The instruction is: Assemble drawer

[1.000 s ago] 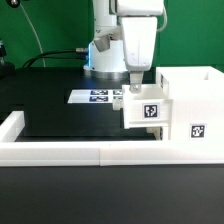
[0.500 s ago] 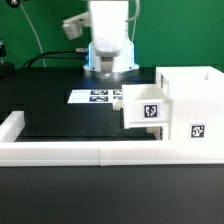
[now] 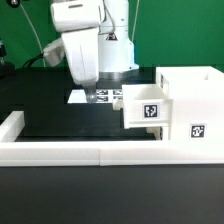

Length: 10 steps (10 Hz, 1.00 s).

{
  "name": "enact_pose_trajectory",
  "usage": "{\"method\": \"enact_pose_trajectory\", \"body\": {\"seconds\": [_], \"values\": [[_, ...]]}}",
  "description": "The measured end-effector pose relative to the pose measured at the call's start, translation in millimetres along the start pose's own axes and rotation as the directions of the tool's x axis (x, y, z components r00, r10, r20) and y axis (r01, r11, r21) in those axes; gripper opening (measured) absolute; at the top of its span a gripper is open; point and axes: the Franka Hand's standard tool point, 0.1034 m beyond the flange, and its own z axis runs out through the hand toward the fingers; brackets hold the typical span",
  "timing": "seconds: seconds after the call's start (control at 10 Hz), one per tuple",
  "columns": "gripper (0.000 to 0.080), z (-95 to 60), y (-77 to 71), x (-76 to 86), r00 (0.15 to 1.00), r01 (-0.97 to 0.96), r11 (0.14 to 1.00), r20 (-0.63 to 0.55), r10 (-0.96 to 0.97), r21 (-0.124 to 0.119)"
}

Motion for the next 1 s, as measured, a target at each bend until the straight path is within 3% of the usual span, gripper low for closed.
{"method": "enact_pose_trajectory", "body": {"seconds": [0.1, 0.6, 1.0], "values": [[0.0648, 3.1, -0.1, 0.1, 1.000, -0.019, 1.000, -0.013, 0.019, 0.004], [0.0648, 19.1, 1.5, 35.4, 0.995, -0.090, 0.995, -0.028, 0.091, 0.031], [0.0648, 26.8, 5.0, 71.2, 0.987, -0.155, 0.987, -0.033, 0.157, 0.036]]}}
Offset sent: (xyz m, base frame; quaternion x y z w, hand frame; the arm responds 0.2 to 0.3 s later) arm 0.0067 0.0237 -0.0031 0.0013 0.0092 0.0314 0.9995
